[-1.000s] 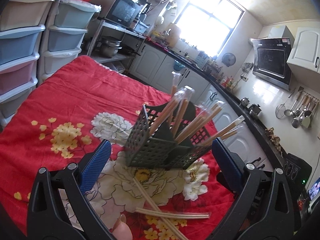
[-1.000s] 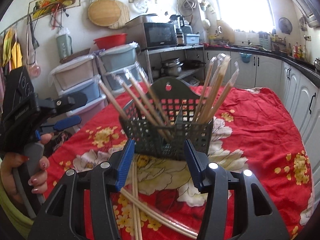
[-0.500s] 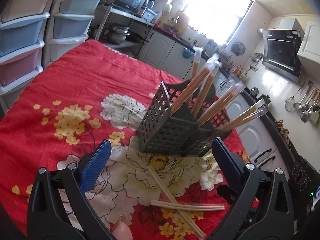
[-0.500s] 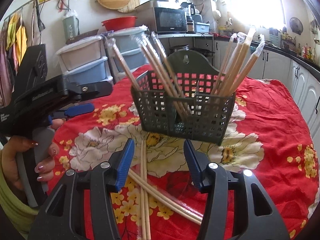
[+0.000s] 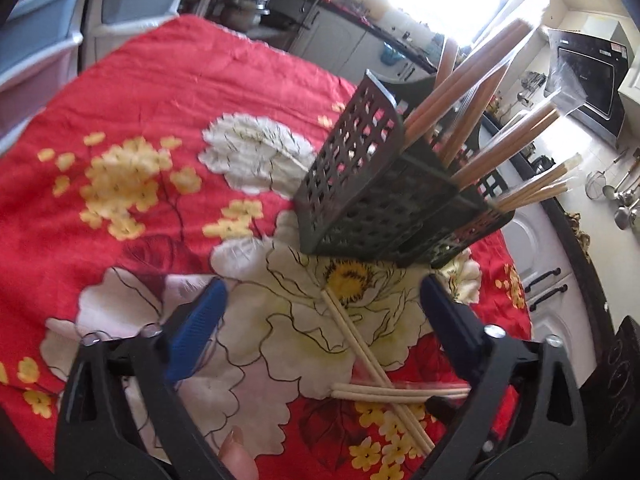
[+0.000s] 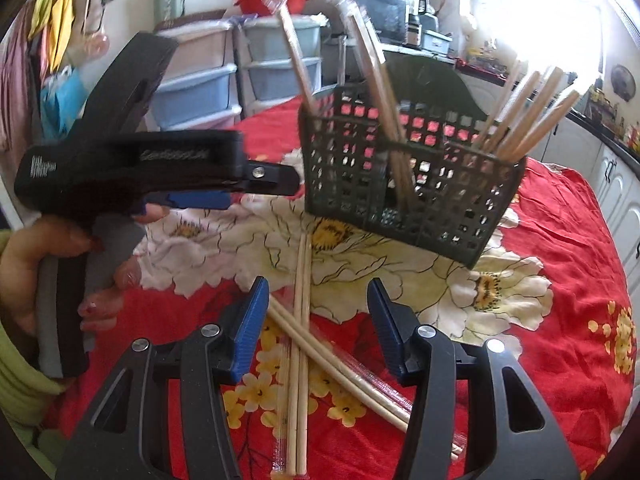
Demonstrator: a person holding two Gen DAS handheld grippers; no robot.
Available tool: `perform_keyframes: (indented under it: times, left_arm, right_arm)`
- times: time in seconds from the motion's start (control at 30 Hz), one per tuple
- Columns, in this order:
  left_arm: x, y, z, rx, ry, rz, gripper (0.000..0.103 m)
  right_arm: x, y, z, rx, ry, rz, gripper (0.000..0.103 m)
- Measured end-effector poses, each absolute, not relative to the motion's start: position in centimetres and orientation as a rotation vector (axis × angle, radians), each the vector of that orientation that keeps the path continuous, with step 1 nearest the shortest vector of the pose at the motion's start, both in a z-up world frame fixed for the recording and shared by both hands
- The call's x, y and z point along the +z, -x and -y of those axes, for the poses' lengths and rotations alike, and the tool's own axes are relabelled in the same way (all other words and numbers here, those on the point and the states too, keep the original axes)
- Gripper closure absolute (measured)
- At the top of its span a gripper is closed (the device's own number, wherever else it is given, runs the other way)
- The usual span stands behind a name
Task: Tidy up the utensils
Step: 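Close the right tool on a chopstick while the left tool grasps another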
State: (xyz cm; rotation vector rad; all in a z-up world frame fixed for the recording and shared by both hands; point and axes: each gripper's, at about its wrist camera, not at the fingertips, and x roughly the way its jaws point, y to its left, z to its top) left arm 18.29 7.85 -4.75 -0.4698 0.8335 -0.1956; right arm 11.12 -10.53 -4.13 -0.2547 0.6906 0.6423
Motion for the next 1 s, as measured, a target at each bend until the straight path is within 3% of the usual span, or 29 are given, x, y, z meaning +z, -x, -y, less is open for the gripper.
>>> perform_keyframes:
  times: [0.23, 0.57, 0.8, 0.93, 1.0]
  left_arm:
    - [-6.3, -19.2, -7.6, -0.254, 0.53, -0.911, 0.04]
    - [-7.6, -20.8, -7.1, -0.278, 0.564, -0.991, 0.048]
    - [-7.9, -21.6, -6.6, -0.274, 0.544, -1.008, 0.055]
    - [-8.1, -21.9, -7.0, -0.262, 0.548, -1.014, 0.067]
    - [-8.2, -22.0, -7.2, -0.261, 0.554, -1.016, 0.068]
  right_arm:
    - [-5.6, -10.4, 9.0, 0.673, 0.351, -0.709, 0.054]
    - [-8.1, -10.8, 6.8, 0.652, 0.492, -0.746, 0.055]
    - [-8.2, -11.3, 6.8, 0.663, 0.475, -0.753, 0.085]
    - [-7.3, -10.9, 7.8, 0.693, 0.462, -0.725, 0.091]
    - [-6.7, -10.5, 8.5, 0.711, 0.436, -0.732, 0.092]
